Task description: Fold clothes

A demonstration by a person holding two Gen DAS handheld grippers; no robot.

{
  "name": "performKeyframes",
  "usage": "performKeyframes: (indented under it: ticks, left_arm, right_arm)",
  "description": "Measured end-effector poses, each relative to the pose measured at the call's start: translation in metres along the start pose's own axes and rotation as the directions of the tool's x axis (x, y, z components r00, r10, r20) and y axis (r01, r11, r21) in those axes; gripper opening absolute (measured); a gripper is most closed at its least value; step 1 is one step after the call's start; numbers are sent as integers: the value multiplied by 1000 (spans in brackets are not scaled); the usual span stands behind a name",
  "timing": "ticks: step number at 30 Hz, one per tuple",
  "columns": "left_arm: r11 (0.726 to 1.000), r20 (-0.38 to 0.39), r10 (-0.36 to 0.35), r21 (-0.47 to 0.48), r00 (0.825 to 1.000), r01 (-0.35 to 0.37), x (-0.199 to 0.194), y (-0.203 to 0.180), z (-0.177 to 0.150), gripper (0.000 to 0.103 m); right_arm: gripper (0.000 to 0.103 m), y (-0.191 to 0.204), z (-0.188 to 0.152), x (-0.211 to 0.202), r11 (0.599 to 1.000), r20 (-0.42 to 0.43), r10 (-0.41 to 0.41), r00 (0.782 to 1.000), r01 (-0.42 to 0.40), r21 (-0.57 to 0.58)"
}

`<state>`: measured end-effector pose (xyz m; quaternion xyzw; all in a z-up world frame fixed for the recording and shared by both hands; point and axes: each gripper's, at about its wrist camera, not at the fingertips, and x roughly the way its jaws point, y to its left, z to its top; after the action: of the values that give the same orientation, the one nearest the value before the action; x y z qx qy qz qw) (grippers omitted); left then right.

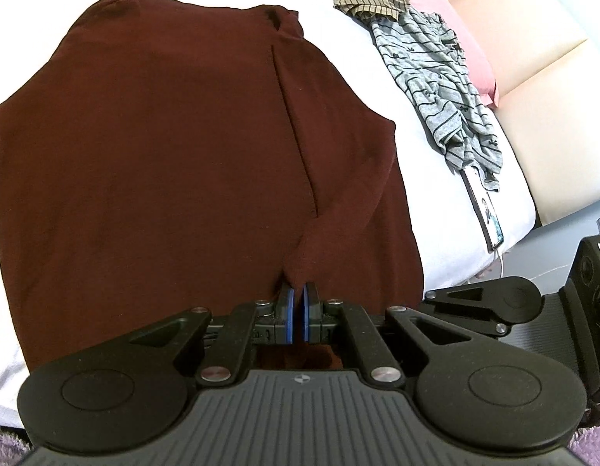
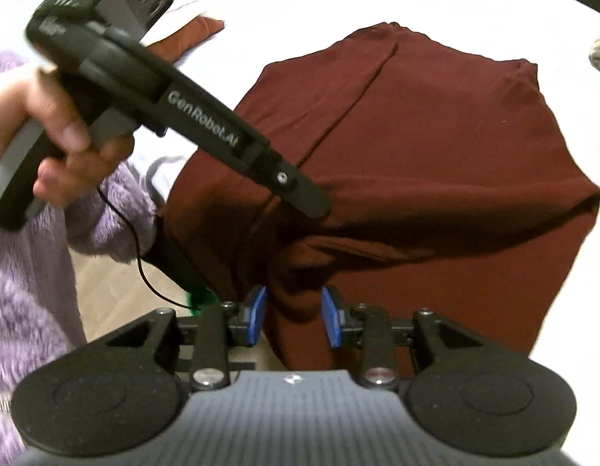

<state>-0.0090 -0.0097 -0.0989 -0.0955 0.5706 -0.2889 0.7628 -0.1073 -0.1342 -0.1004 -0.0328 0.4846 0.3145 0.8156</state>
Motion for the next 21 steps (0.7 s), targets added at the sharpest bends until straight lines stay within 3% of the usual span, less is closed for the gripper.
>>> performKeyframes:
  ticks: [4, 5, 6, 7, 13, 18, 21]
  left_arm:
    - [1000, -2, -1, 8, 1000, 2, 0, 0, 0, 2]
    - [1000, -2, 1, 11, 1000, -1, 0, 0, 0, 2]
    - [1000, 0, 4, 14, 1000, -4, -1, 0, 0, 2]
    - [1000, 3, 4, 14, 1000, -4, -2, 0, 0, 2]
    - [1000, 2, -16, 12, 1000, 16, -5, -2, -1, 2]
    - [996, -38, -78, 43, 996, 79, 0, -19, -5, 2]
    - [989, -67, -124, 76, 990, 129, 6, -36, -8, 2]
  right_arm:
    - [34, 3, 11, 7, 1000, -4, 11, 1000, -11, 1]
    - [27, 3, 14, 9, 1000, -11, 9, 1000, -9, 7]
    - [8, 3, 14, 14, 1000, -27, -5, 1000, 6, 11]
    - [6, 3, 15, 17, 1000, -41, -17, 999, 18, 16]
    - [5, -16, 7, -12, 991, -20, 9, 1000, -6, 136]
    - [5, -32, -8, -50, 958, 12, 14, 1000, -17, 286]
    - [5, -32, -16, -79, 950, 30, -13, 999, 3, 313]
